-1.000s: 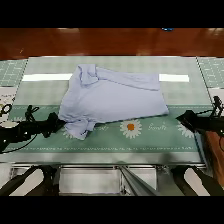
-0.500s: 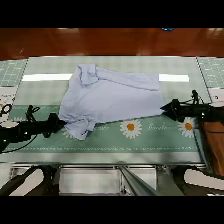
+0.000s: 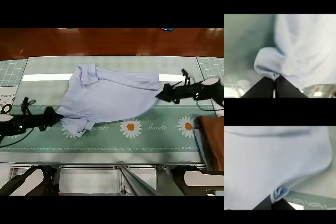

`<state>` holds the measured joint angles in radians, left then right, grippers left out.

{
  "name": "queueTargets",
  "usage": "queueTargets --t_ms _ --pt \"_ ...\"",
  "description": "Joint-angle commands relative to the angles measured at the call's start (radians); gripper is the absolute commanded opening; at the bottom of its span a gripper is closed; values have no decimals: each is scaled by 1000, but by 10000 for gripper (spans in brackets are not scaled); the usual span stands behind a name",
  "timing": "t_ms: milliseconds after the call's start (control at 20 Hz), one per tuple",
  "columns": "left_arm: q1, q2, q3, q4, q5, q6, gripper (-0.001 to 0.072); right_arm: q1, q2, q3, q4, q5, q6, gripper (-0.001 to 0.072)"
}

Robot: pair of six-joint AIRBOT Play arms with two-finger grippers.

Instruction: Fold the shirts.

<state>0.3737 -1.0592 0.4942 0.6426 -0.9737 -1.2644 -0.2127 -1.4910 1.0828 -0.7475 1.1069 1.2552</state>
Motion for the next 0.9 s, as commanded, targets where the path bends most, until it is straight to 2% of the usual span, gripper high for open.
queueTargets --t_ms 0,250,500,700,850 --pt "-8 61 260 -15 -92 -5 20 10 131 210 -170 65 65 26" --pt "-48 98 813 -8 -102 -73 19 11 327 558 -183 103 90 26" --pt "-48 101 1270 60 -282 -152 19 11 511 821 -275 103 95 26" --pt "-48 151 1455 91 -377 -175 19 11 670 852 -410 129 97 26" --pt "-48 244 1474 139 -454 -177 19 11 766 852 -523 205 122 26"
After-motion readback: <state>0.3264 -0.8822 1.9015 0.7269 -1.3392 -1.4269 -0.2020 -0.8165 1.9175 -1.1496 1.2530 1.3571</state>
